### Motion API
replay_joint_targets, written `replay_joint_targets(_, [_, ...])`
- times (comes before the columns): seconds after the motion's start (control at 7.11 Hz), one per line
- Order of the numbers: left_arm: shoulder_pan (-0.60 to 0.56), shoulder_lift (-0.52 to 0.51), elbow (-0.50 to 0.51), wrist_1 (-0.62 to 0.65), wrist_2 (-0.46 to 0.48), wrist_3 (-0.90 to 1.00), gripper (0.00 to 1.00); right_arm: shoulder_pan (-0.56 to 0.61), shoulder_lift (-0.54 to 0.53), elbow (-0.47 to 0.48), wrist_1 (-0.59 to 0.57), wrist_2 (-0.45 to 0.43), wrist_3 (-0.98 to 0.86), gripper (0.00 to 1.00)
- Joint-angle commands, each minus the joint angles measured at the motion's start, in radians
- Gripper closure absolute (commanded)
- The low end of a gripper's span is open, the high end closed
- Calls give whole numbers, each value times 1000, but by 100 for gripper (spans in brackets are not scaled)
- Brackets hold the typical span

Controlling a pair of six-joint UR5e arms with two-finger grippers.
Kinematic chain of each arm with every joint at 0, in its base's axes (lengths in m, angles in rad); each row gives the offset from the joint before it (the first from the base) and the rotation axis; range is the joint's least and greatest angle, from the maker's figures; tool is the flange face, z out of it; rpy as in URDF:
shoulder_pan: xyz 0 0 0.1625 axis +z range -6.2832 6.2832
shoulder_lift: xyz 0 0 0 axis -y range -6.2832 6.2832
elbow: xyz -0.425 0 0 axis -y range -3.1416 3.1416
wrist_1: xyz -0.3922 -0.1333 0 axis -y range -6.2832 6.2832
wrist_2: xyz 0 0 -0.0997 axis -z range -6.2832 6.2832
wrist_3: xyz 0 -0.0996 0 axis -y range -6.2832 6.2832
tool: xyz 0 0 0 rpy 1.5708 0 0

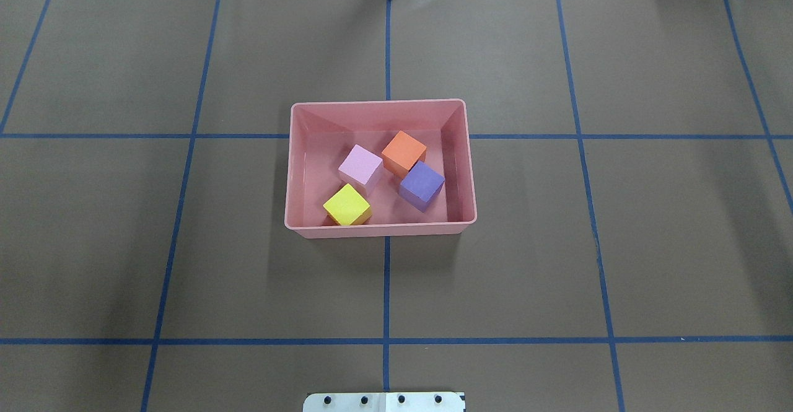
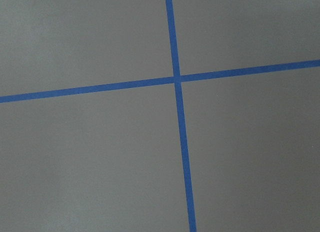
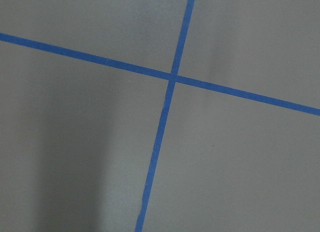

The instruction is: Place blocks into pink bin with both arms

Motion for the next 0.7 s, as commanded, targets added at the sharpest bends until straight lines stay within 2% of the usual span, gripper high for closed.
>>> replay_joint_targets(0.0, [-8, 0, -3, 3, -6, 0, 0, 23, -2, -3, -3, 20, 0, 0])
replay_joint_targets(0.14, [-8, 0, -3, 3, -6, 0, 0, 26, -13, 4, 0, 29, 3, 0])
replay_joint_targets(0.42, [-11, 0, -6, 1, -6, 0, 0, 26, -27, 18, 6, 136, 69, 0])
replay_joint_targets(0.56, [-13, 2, -5, 1, -7, 0, 0, 26, -42, 32, 16, 136, 71, 0])
